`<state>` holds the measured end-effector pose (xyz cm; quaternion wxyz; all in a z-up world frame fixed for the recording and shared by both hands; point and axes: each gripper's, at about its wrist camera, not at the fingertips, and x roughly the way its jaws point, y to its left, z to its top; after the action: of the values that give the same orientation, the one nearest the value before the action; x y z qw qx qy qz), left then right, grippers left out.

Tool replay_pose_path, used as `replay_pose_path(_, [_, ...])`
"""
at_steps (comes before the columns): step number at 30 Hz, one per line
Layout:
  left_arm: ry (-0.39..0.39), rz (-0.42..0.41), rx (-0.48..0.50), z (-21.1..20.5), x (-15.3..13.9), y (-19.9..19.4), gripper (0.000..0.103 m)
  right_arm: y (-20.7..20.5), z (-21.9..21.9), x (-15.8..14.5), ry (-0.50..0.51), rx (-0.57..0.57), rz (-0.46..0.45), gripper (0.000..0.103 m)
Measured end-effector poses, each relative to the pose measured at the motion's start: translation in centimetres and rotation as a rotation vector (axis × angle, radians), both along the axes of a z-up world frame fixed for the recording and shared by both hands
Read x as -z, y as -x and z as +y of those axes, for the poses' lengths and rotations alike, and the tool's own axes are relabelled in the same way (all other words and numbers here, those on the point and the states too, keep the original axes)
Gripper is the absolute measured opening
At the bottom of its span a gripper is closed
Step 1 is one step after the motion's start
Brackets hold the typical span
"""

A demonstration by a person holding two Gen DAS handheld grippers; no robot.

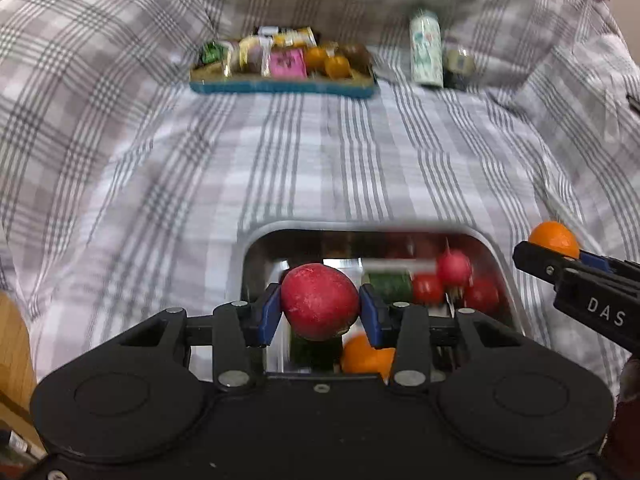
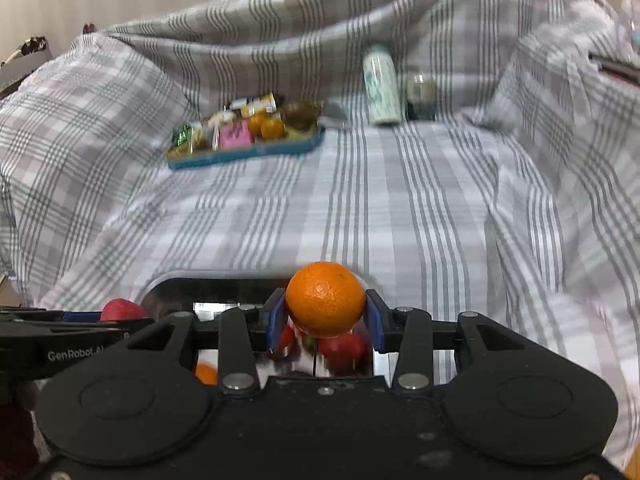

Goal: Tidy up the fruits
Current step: 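Lift and carry the tangerine and radish over the steel tray, then open the right tool to drop the tangerine while the left tool lowers the radish into the tray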

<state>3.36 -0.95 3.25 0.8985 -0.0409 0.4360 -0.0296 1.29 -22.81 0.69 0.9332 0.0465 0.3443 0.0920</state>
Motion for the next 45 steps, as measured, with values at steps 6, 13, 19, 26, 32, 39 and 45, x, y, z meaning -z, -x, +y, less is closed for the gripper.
replay_pose_path(6, [-0.009,0.046,-0.013,-0.5,0.9,1.1,0.050,1.3,-0.2,1.5,-0.003,0.016,0.081,0.042])
replay_pose_path(13, [-0.046,0.066,-0.028,-0.8,1.4,1.6,0.050,1.6,0.5,2.0,0.018,0.003,0.113,0.042])
replay_pose_path(19, [-0.050,0.079,-0.043,-0.6,1.7,1.5,0.050,1.8,1.2,1.7,0.052,-0.021,0.092,0.042])
replay_pose_path(26, [-0.070,0.073,-0.041,-0.3,1.8,1.5,0.050,1.4,1.7,1.6,0.068,-0.061,0.086,0.043])
replay_pose_path(32, [-0.067,0.068,-0.025,-0.2,1.8,1.3,0.050,0.9,2.4,1.8,0.070,-0.087,0.093,0.043])
replay_pose_path(39, [-0.091,0.022,-0.008,-0.5,1.2,1.7,0.050,0.4,2.7,1.8,0.067,-0.104,0.096,0.043])
replay_pose_path(45, [-0.083,0.033,-0.023,-0.4,1.4,1.5,0.050,0.2,3.3,2.0,0.063,-0.127,0.099,0.044])
